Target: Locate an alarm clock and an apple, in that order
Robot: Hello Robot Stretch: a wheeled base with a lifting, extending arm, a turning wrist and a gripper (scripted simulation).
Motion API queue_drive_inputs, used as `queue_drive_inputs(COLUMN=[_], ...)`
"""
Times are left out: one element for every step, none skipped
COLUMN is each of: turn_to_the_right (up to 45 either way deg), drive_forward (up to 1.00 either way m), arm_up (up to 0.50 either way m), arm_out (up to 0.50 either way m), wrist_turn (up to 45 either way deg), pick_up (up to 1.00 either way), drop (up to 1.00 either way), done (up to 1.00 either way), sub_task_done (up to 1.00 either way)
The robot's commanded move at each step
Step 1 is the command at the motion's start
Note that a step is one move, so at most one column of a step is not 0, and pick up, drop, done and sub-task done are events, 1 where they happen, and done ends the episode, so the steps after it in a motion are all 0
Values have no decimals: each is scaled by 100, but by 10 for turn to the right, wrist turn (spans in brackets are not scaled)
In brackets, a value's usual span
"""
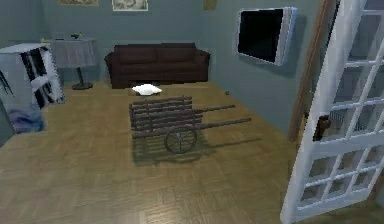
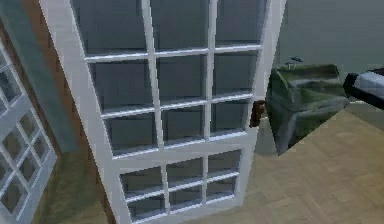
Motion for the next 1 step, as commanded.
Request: queue_drive_inputs(turn_to_the_right=[0], drive_forward=[35], arm_up=[0], arm_out=[0], wrist_turn=[0], pick_up=[0], drop=[0], done=[0], sub_task_done=[0])
